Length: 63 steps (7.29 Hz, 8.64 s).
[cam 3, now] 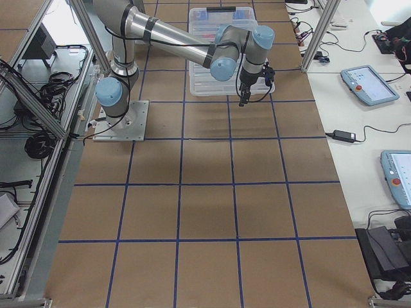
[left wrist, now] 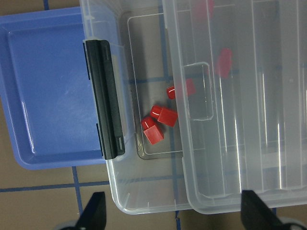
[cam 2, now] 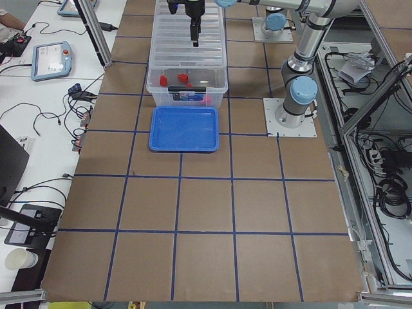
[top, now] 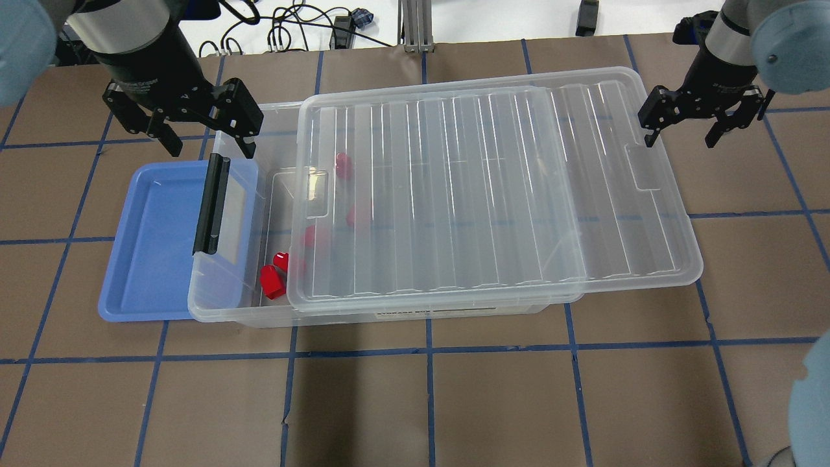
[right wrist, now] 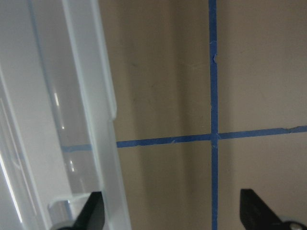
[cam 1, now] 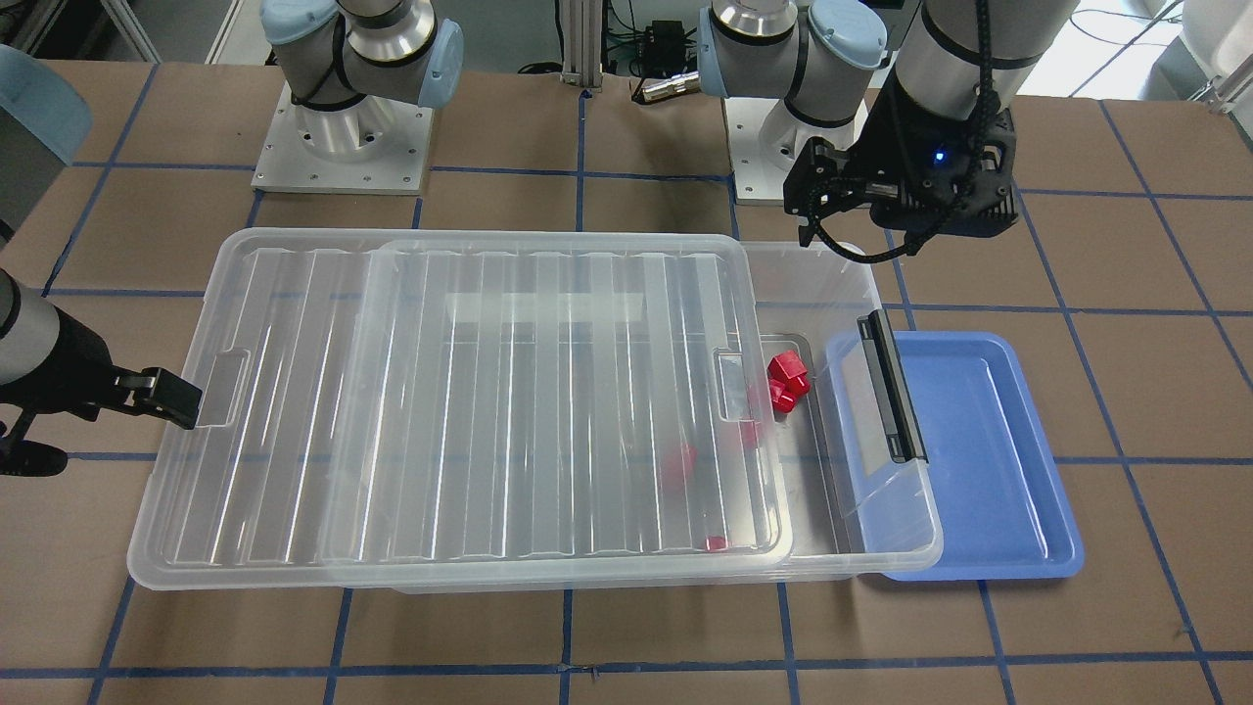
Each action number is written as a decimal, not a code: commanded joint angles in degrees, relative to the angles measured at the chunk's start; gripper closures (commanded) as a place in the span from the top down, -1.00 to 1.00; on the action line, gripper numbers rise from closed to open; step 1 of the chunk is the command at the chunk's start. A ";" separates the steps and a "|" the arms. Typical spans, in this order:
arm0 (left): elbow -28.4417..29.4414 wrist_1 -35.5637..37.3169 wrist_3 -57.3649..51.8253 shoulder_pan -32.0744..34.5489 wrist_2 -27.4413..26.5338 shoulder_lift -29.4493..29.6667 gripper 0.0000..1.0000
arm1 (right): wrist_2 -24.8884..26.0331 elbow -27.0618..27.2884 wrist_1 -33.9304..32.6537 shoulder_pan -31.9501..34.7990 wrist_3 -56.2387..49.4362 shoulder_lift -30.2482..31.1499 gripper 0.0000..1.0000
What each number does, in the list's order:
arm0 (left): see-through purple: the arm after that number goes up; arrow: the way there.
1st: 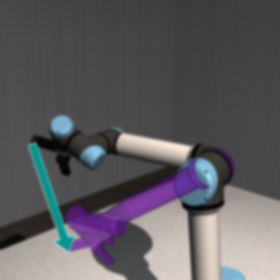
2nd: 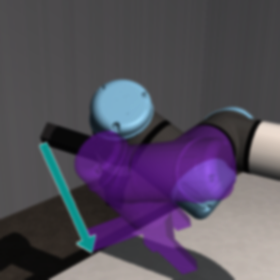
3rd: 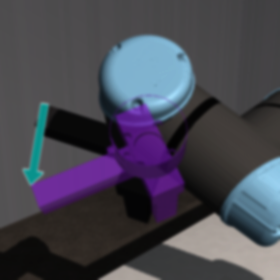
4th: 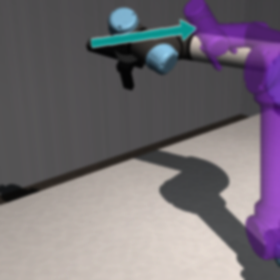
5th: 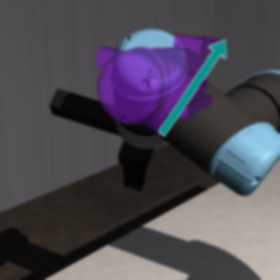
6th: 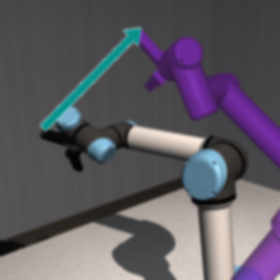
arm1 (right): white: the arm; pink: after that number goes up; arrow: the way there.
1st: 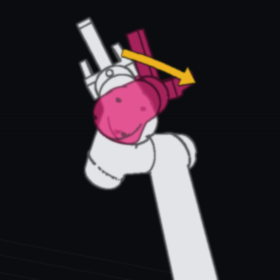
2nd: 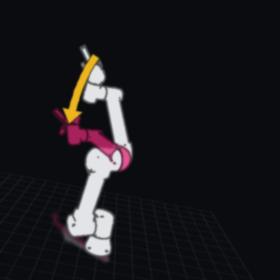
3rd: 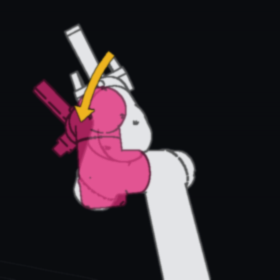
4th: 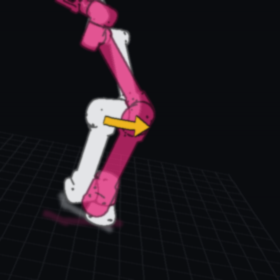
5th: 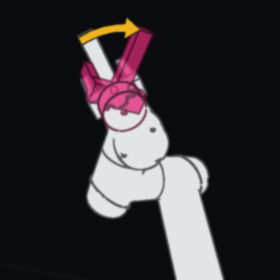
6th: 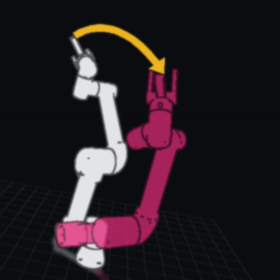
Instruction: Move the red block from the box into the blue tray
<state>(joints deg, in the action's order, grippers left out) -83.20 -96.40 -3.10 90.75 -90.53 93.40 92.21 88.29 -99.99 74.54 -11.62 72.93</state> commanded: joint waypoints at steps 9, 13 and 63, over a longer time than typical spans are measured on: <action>-18.20 24.90 -17.29 0.30 0.44 7.23 1.00 | 3.77 -0.32 -0.03 -4.92 -8.77 0.02 1.00; -24.62 33.34 -16.85 0.22 4.04 9.60 1.00 | 3.77 -0.23 -0.29 -5.28 -8.77 0.02 1.00; -20.20 26.42 -29.96 -26.16 1.85 7.25 1.00 | 4.03 1.79 3.31 -9.60 -11.23 0.81 1.00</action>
<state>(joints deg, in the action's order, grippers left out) -107.22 -62.90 -34.32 63.59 -88.34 103.06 96.23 90.04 -96.85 64.12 -22.92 73.69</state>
